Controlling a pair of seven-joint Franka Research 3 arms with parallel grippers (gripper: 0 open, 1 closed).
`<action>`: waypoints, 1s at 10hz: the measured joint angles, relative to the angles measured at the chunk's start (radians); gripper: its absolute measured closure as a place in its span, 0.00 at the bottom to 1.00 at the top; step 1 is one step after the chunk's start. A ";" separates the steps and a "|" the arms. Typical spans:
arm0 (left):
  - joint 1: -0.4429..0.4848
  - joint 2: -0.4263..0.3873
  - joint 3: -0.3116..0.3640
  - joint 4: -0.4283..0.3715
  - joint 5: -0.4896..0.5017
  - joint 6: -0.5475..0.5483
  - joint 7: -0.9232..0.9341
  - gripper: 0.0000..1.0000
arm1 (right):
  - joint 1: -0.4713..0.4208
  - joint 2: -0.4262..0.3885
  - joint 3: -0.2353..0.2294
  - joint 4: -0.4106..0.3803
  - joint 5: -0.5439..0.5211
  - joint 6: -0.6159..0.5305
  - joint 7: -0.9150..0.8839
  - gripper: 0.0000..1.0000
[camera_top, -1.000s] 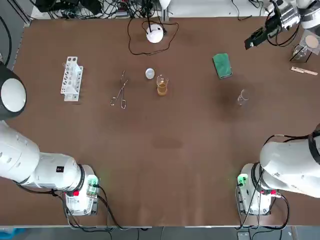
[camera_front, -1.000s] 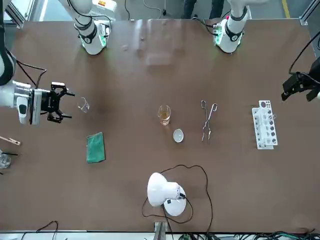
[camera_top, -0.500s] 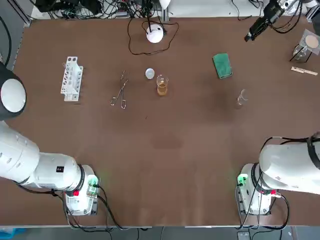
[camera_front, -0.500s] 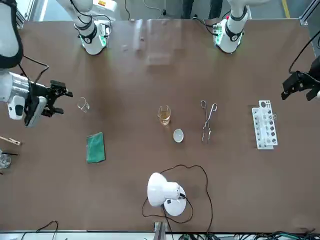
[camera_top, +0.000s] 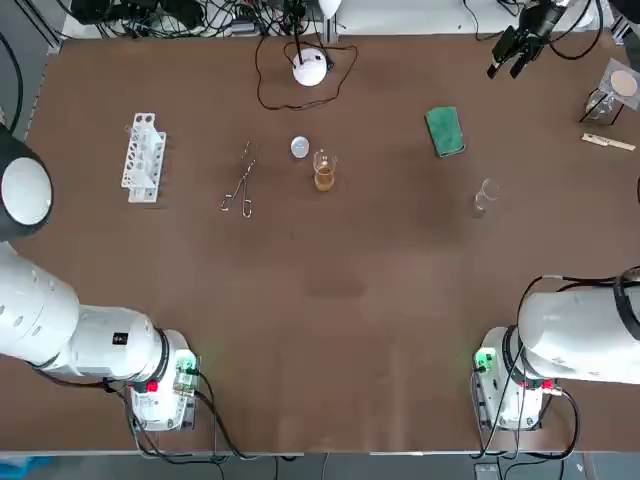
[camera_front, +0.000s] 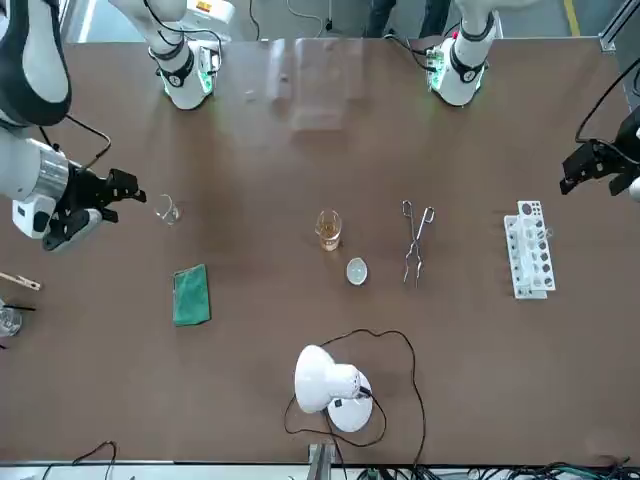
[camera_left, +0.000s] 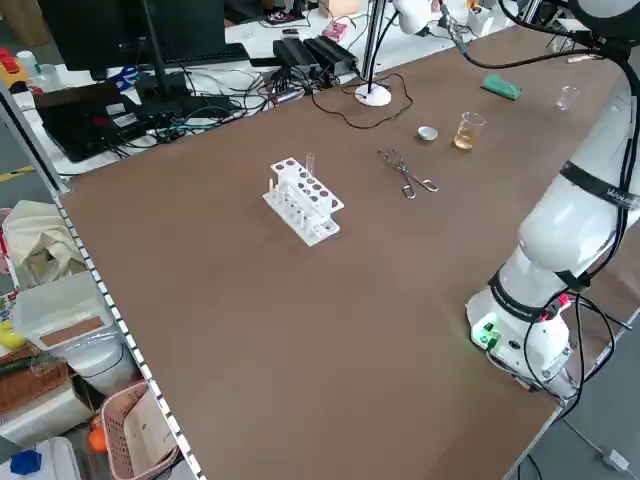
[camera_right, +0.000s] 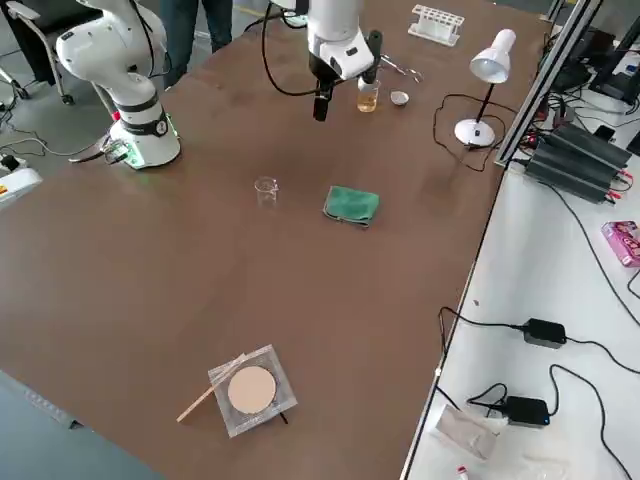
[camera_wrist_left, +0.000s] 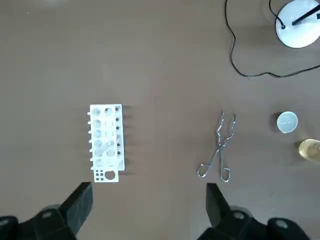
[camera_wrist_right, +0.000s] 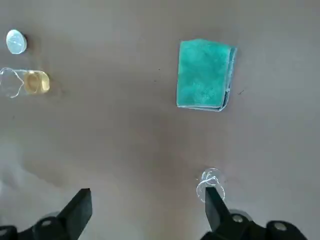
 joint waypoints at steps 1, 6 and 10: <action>-0.002 0.000 0.000 0.000 0.000 0.000 0.000 0.00 | 0.023 -0.003 0.000 0.011 -0.024 0.001 0.053 0.00; -0.004 0.002 -0.001 -0.001 0.000 0.000 -0.001 0.00 | 0.084 -0.108 -0.002 0.079 -0.158 -0.013 0.151 0.00; -0.004 0.002 -0.002 -0.001 0.000 0.000 -0.001 0.00 | 0.071 -0.187 -0.036 0.133 -0.200 -0.113 0.152 0.00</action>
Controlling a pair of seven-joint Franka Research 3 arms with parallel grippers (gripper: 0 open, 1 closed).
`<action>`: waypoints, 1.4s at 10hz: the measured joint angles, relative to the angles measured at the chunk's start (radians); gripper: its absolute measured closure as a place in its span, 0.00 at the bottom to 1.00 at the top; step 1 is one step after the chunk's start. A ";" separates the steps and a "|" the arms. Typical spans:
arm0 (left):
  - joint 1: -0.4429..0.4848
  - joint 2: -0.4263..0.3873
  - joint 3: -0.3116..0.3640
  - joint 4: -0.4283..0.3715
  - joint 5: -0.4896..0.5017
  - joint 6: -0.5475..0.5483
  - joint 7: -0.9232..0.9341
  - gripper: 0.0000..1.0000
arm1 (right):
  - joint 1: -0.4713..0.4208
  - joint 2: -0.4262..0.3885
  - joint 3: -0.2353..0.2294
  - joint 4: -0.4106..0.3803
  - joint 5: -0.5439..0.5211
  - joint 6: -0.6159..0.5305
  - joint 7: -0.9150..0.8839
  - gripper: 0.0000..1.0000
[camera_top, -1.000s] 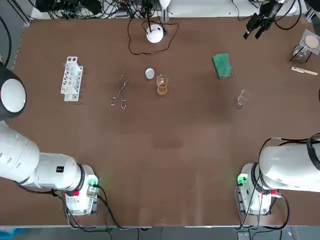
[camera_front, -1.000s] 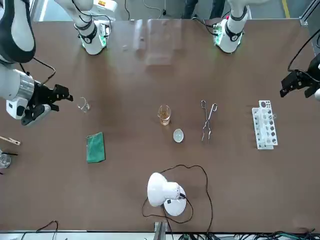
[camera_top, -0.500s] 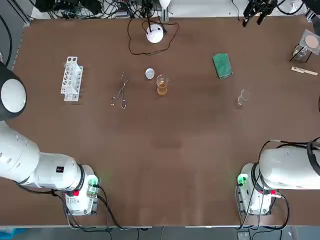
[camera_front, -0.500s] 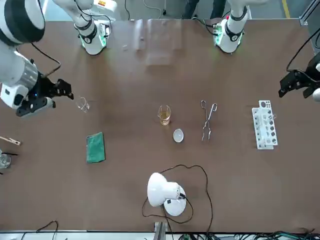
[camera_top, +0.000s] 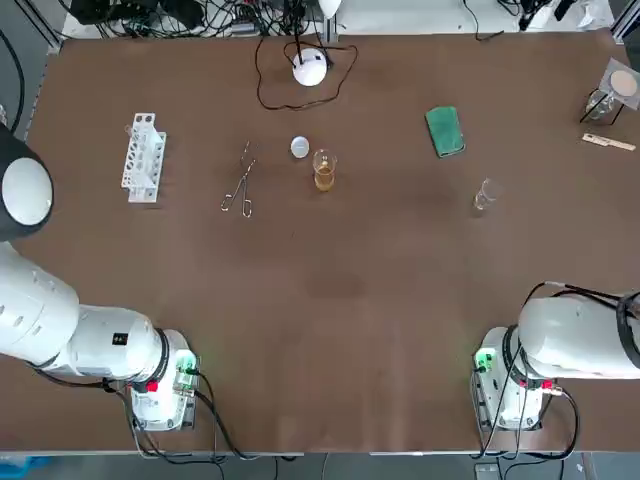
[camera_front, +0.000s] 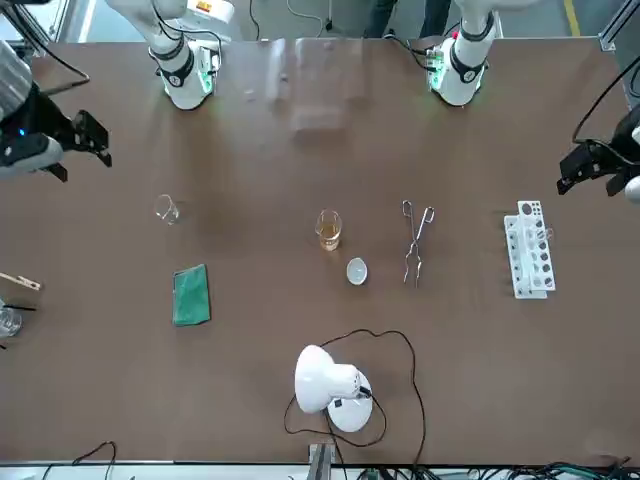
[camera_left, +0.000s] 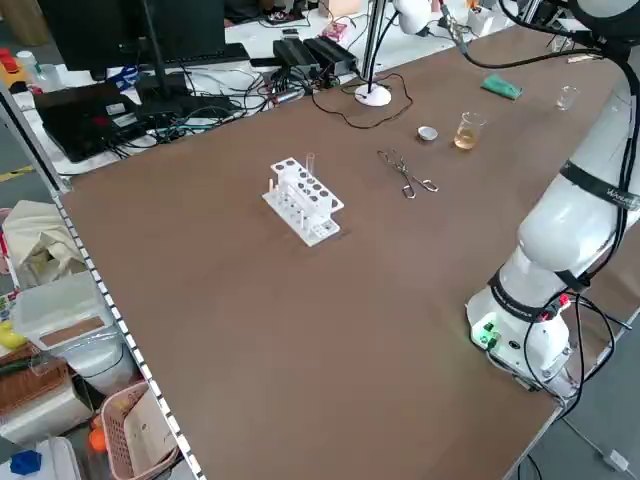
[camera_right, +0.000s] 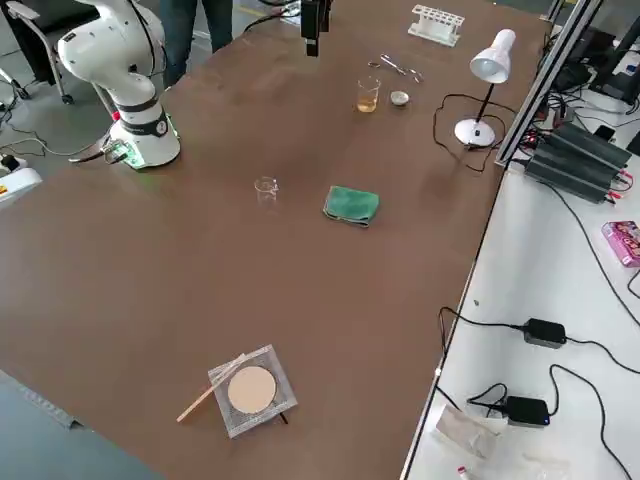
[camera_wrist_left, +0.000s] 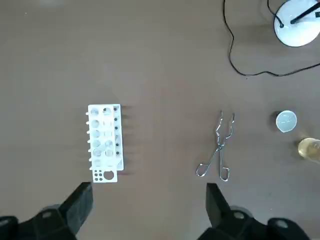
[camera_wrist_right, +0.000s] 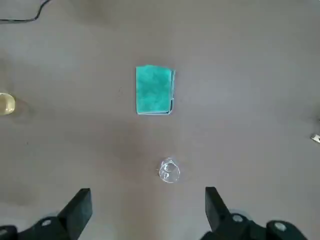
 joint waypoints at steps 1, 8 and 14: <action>0.000 0.000 0.000 0.000 0.000 0.000 0.000 0.00 | -0.010 0.000 -0.005 0.005 -0.001 0.000 0.002 0.00; 0.000 0.000 0.000 0.000 0.000 0.000 -0.001 0.00 | 0.142 0.006 -0.198 0.005 -0.002 0.021 0.003 0.00; 0.001 0.000 0.000 0.000 0.000 0.001 -0.001 0.00 | 0.143 0.005 -0.204 0.024 -0.002 0.017 0.004 0.00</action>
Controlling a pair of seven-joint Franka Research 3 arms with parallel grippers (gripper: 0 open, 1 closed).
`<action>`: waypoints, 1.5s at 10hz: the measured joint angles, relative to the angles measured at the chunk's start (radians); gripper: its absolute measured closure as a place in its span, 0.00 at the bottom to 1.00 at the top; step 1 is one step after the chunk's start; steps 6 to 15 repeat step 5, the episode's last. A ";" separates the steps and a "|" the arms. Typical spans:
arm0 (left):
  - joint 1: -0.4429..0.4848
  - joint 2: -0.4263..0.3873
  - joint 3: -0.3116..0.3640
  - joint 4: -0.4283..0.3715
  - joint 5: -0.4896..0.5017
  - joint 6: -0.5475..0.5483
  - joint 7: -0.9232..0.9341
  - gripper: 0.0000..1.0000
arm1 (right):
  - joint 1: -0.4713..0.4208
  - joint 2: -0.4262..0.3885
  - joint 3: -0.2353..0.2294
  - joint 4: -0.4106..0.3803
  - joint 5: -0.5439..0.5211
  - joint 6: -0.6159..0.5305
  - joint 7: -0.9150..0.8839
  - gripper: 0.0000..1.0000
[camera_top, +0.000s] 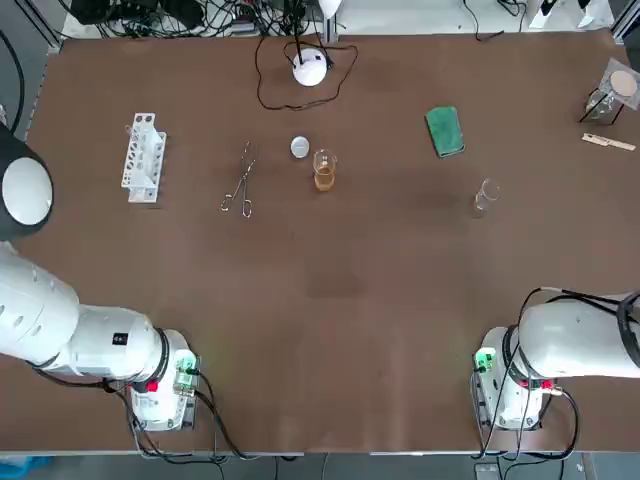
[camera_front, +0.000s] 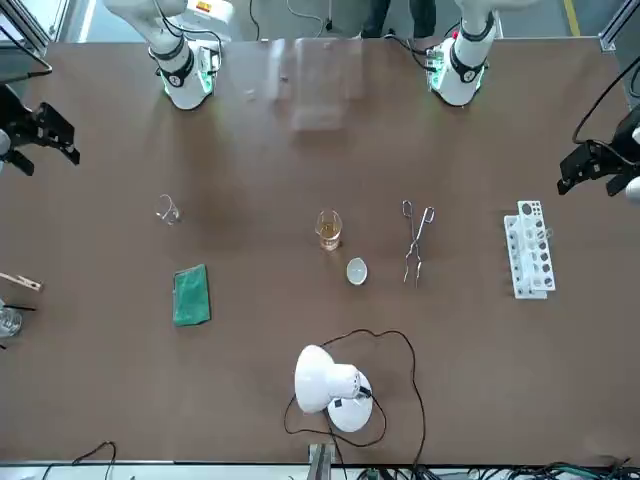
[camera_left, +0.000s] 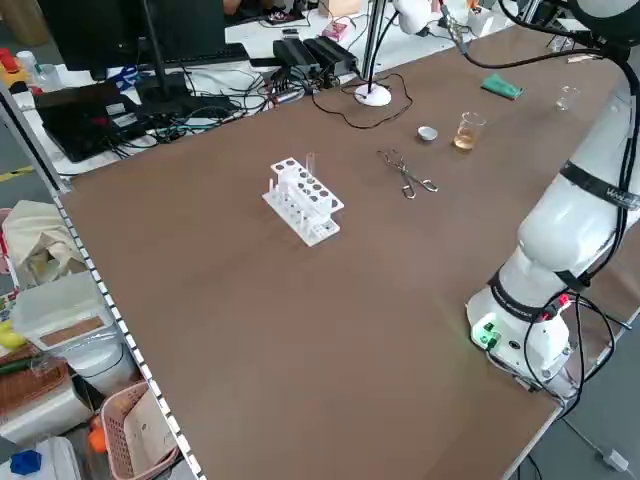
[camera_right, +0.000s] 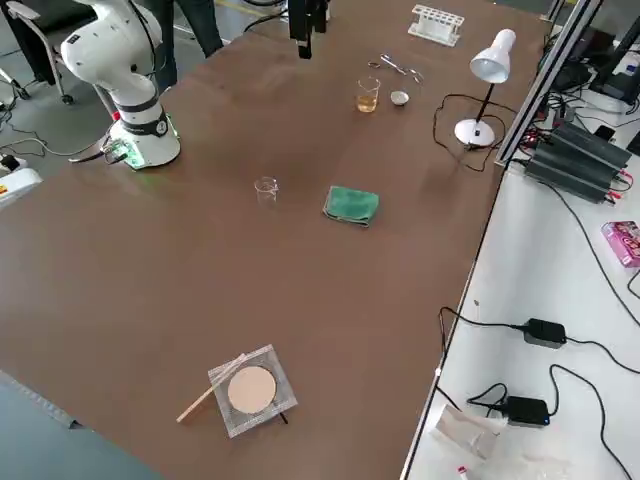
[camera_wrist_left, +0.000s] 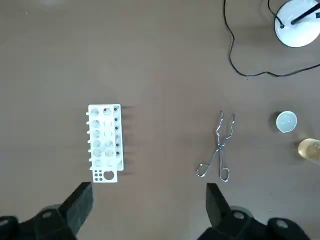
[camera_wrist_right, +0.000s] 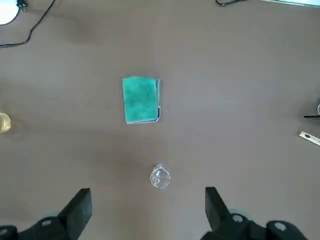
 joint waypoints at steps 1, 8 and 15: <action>0.000 0.000 0.000 0.000 0.000 0.000 0.000 0.00 | 0.000 0.000 -0.002 0.000 0.000 -0.003 0.000 0.00; 0.000 0.000 0.000 0.000 0.000 0.000 0.000 0.00 | 0.000 0.000 -0.004 0.000 0.000 -0.006 0.000 0.00; 0.000 0.000 0.000 0.000 0.000 0.000 0.000 0.00 | 0.000 0.000 -0.004 0.000 0.000 -0.006 0.000 0.00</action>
